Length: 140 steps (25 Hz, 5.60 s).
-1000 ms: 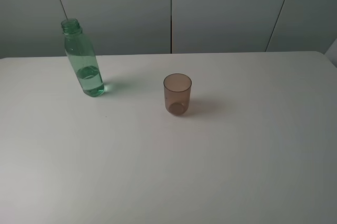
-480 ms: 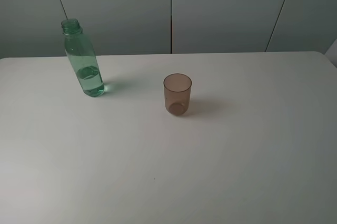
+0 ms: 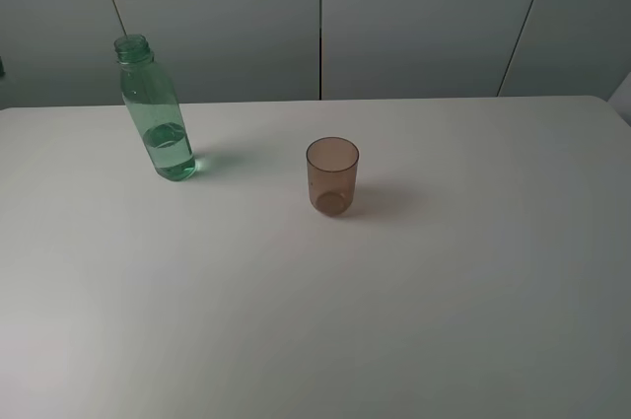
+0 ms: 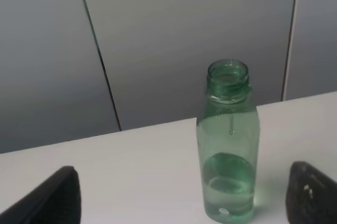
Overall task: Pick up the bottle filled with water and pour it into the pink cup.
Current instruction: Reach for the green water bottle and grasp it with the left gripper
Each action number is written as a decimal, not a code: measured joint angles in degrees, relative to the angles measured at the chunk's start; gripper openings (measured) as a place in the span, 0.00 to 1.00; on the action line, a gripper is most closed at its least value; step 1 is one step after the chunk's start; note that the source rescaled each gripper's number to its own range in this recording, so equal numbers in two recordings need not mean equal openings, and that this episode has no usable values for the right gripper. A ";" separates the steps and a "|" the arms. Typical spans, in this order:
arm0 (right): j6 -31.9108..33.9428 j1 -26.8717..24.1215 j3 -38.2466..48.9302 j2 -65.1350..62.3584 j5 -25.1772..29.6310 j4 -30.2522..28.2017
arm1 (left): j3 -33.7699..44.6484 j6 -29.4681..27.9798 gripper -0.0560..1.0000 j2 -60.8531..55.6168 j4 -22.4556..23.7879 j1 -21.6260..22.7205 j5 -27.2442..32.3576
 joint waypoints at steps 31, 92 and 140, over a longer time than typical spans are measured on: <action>0.00 0.00 0.00 0.00 0.00 0.00 | 1.37 3.08 0.99 51.90 -1.32 -3.51 -46.43; 0.00 0.00 0.00 0.00 0.00 0.00 | -14.92 -1.07 0.99 79.89 36.16 9.11 -63.79; 0.00 0.00 0.00 0.00 0.00 0.00 | -29.61 -5.04 1.00 88.69 34.41 4.15 -64.13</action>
